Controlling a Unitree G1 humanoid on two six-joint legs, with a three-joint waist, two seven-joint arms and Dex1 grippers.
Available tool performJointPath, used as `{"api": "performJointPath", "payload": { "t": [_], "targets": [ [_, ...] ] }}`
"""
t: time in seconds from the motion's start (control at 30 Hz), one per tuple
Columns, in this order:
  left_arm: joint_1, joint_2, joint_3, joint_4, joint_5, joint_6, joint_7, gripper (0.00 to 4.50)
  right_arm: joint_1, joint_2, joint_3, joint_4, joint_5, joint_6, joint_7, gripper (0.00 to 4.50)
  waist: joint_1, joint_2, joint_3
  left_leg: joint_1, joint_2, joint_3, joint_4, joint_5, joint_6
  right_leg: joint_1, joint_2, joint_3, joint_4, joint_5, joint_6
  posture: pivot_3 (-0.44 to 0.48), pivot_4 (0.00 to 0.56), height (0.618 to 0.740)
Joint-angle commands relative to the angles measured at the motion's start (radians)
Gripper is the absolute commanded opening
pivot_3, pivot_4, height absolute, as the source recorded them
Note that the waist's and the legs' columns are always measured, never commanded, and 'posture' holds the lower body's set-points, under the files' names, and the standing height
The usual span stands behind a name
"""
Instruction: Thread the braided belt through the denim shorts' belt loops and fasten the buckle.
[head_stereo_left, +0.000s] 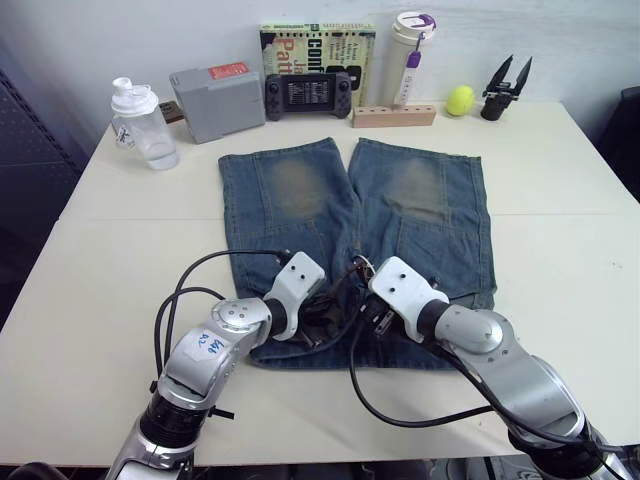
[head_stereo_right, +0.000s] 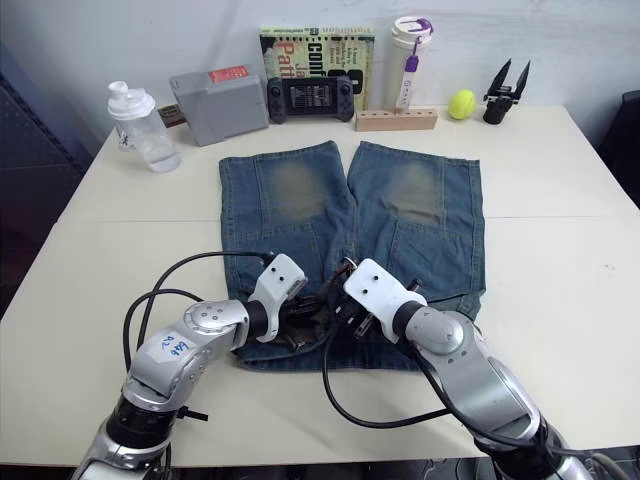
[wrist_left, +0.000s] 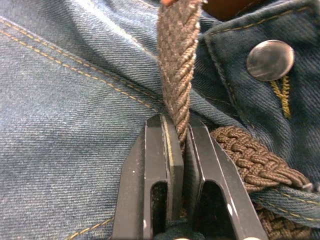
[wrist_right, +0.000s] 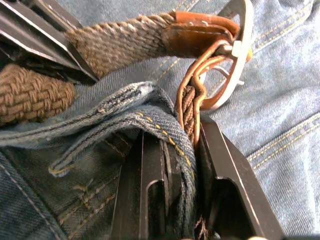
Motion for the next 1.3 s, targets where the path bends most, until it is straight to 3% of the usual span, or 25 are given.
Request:
{"api": "performJointPath", "payload": {
  "t": [0.03, 0.63, 1.3],
  "targets": [
    [0.043, 0.033, 0.011, -0.001, 0.005, 0.076, 0.021, 0.0, 0.009, 0.004, -0.017, -0.01, 0.009, -0.004, -0.01, 0.09, -0.004, 0.0, 0.0, 0.0, 0.0, 0.0, 0.0, 0.0, 0.0, 0.0, 0.0, 0.0, 0.0, 0.0, 0.0, 0.0, 0.15, 0.731],
    [0.04, 0.044, 0.029, -0.031, -0.023, 0.139, 0.039, 0.0, -0.012, 0.042, -0.05, -0.042, -0.009, -0.052, -0.081, 0.09, -0.017, 0.0, 0.0, 0.0, 0.001, 0.0, -0.001, 0.0, -0.001, 0.0, 0.0, 0.0, 0.0, 0.0, 0.0, 0.0, 0.15, 0.731],
    [-0.006, -0.033, 0.037, -0.013, -0.037, 0.164, 0.09, 0.0, -0.008, -0.016, 0.107, -0.07, -0.032, -0.065, -0.051, 0.09, -0.014, 0.0, 0.0, 0.0, 0.0, 0.0, -0.001, 0.0, -0.001, 0.0, 0.0, 0.0, 0.0, 0.0, 0.0, 0.0, 0.15, 0.731]
  ]
}}
